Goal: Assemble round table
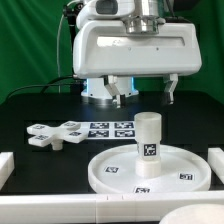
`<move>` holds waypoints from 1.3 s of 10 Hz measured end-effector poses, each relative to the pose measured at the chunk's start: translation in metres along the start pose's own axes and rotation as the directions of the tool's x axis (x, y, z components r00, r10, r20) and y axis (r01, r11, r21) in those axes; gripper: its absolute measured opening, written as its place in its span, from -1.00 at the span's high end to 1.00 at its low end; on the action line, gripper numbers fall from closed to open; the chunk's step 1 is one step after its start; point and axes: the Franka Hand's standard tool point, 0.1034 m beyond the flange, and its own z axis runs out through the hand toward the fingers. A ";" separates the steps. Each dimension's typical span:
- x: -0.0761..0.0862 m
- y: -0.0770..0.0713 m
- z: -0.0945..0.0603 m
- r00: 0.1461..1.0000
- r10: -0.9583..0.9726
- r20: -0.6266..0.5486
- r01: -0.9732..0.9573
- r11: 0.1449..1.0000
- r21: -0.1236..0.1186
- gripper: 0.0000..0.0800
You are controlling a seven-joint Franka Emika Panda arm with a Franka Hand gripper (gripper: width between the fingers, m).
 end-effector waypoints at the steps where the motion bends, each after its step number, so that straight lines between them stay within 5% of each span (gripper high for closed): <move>1: 0.000 -0.001 0.000 1.000 -0.002 0.009 0.002 1.000 0.006 -0.62; 2: -0.001 0.000 0.001 1.000 -0.003 0.016 0.003 1.000 0.008 -0.62; 5: -0.004 -0.008 0.006 0.982 -0.007 0.189 -0.009 0.997 0.083 -0.62; 8: -0.012 -0.012 0.012 0.940 -0.027 0.339 -0.015 0.992 0.123 -0.62; 13: -0.013 -0.003 0.023 0.942 -0.042 0.333 0.001 0.992 0.123 -0.62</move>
Offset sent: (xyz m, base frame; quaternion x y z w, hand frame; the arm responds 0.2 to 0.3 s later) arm 0.0070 -0.0159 -0.0082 -0.0024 -0.1412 -0.0270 0.9896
